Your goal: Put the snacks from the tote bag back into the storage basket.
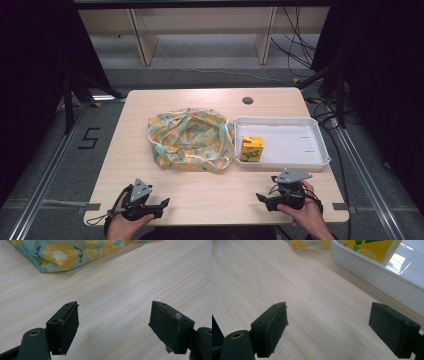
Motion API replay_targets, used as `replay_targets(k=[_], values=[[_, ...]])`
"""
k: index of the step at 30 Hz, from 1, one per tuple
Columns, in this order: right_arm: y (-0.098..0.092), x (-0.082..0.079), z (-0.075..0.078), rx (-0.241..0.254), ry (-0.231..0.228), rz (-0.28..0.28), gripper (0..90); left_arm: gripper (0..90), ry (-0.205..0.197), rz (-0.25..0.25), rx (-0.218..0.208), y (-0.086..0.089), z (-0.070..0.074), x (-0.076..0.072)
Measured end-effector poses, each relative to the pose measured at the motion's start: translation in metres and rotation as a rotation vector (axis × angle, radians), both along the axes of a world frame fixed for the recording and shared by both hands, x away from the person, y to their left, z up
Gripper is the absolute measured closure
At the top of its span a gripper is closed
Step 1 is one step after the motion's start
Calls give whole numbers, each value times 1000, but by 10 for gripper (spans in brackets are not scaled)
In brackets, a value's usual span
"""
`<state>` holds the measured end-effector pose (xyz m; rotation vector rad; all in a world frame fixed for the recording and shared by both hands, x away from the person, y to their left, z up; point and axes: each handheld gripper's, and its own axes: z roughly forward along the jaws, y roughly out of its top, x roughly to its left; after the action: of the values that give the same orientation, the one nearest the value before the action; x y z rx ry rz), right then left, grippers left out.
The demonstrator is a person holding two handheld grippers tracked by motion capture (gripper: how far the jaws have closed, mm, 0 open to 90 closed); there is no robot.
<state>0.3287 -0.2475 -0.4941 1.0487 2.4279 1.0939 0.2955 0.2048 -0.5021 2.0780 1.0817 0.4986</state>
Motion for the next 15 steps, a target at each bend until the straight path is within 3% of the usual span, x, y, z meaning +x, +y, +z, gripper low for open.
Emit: replay_targets(k=[1, 3, 4, 6, 7, 9, 10, 11, 13, 14, 15], values=[[0, -1, 0, -2, 5, 6, 161, 227, 7, -14, 24, 2, 1, 0], [-1, -3, -2, -16, 0, -1, 162, 228, 6, -14, 23, 2, 1, 0], [-2, -4, -3, -22, 3, 1, 161, 227, -1, 1, -3, 0, 0, 0], [-3, -5, -5, -31, -17, 3, 161, 228, 4, -18, 25, 1, 1, 1], [-4, -7, -6, -33, -17, 2, 162, 228, 9, -9, 12, 1, 0, 0], [-5, -9, -6, -37, -27, 7, 162, 227, 1, -16, 26, 1, 0, 1], [-6, -10, -6, -38, -30, 5, 162, 228, -11, 11, -10, -1, -2, 1], [-6, -11, -7, -40, -31, 3, 162, 228, -6, 14, -13, -1, -2, 0], [-8, -12, -8, -40, -32, 9, 162, 227, 10, -14, 20, 1, 0, 0], [-8, -13, -7, -45, -40, -3, 162, 228, 14, -11, 13, 1, 0, 0], [-8, -15, -7, -36, -20, -13, 162, 228, 22, -10, 27, 1, 1, 0]])
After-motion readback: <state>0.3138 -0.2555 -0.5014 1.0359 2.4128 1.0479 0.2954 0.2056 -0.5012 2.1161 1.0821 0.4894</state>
